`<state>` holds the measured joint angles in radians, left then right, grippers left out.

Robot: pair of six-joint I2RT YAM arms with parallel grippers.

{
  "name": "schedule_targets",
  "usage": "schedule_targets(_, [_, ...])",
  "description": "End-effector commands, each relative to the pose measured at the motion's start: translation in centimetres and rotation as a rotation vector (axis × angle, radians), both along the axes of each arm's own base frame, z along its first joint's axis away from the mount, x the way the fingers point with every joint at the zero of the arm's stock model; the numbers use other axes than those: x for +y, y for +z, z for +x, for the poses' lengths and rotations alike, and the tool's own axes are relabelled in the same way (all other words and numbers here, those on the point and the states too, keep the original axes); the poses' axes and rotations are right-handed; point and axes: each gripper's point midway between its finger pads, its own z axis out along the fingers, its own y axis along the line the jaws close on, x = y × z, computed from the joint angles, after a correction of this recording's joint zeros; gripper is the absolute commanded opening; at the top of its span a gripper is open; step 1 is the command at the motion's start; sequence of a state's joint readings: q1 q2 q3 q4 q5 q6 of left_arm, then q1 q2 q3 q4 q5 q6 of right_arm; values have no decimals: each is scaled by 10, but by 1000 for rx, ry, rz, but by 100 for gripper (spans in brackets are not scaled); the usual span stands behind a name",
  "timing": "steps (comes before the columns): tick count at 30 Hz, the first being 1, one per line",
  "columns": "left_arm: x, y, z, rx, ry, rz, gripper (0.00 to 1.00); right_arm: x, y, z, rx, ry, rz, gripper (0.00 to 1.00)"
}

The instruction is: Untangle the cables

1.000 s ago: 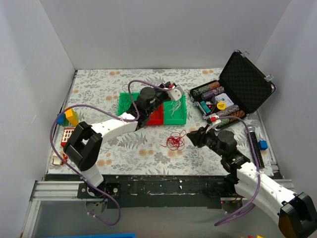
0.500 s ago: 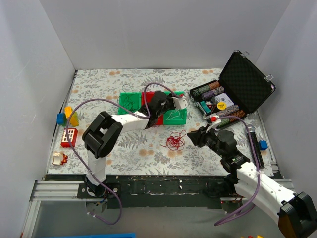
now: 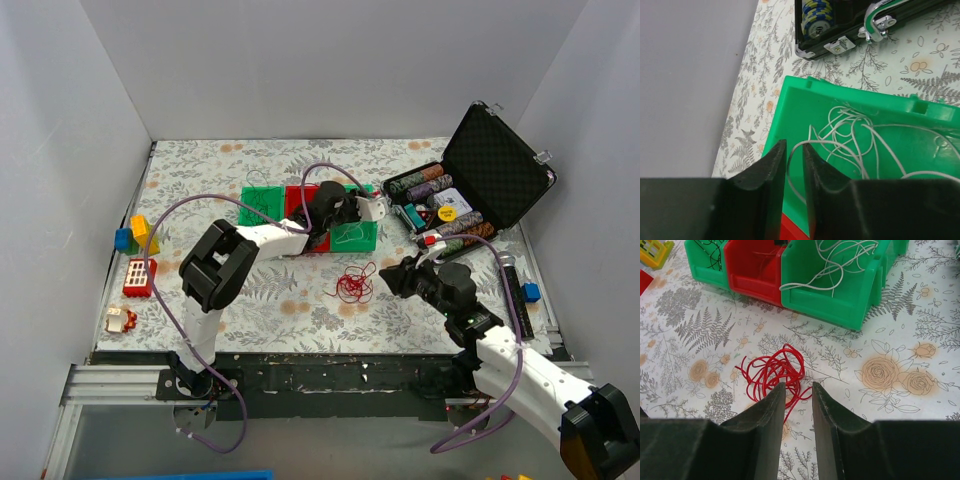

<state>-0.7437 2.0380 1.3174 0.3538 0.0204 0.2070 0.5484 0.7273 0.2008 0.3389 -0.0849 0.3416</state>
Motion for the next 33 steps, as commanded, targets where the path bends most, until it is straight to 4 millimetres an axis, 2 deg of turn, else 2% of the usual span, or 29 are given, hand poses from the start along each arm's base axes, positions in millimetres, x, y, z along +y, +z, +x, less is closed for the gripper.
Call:
schedule_targets(1, [-3, 22, -11, -1, -53, -13, 27, 1, 10, 5, -29, -7, 22, 36])
schedule_targets(4, [-2, 27, -18, 37, -75, -10, 53, 2, 11, 6, -26, -5, 26, 35])
schedule_targets(6, [-2, 41, -24, 38, -95, -23, 68, 3, 12, 5, -27, -4, 30, 35])
schedule_targets(8, [-2, 51, -31, 45, -123, -22, 89, 2, 13, 5, -24, -5, 28, 35])
schedule_targets(10, [1, 59, -39, 89, -146, -13, 98, 2, 15, 6, -28, -8, 28, 35])
schedule_targets(15, [18, 73, -65, 178, -218, 33, 98, 3, 18, 9, -28, -8, 21, 35])
schedule_targets(17, [27, 84, -64, 187, -192, 23, 98, 4, 18, 10, -22, 1, 11, 35])
schedule_targets(20, [45, 114, -50, 178, -120, -29, 98, 9, 20, 10, -16, 24, 12, 36])
schedule_targets(21, [50, 135, -43, 165, -90, -75, 98, 12, 22, 10, -17, 39, 14, 36])
schedule_targets(22, [63, 153, -31, 167, -41, -123, 98, 15, 23, 8, -19, 63, 16, 38])
schedule_targets(24, [86, 175, -18, 245, 44, -223, 98, 26, 25, 4, -15, 131, 24, 46])
schedule_targets(25, [95, 179, -18, 302, 63, -255, 98, 33, 24, 0, -6, 181, 31, 50])
schedule_targets(28, [120, 173, -38, 390, 77, -285, 98, 46, 13, -5, 47, 260, 31, 56])
schedule_targets(29, [128, 165, -48, 398, 75, -283, 98, 49, 11, -5, 54, 274, 34, 58])
schedule_targets(33, [148, 155, -86, 418, 66, -322, 98, 58, 3, -6, 85, 313, 24, 59])
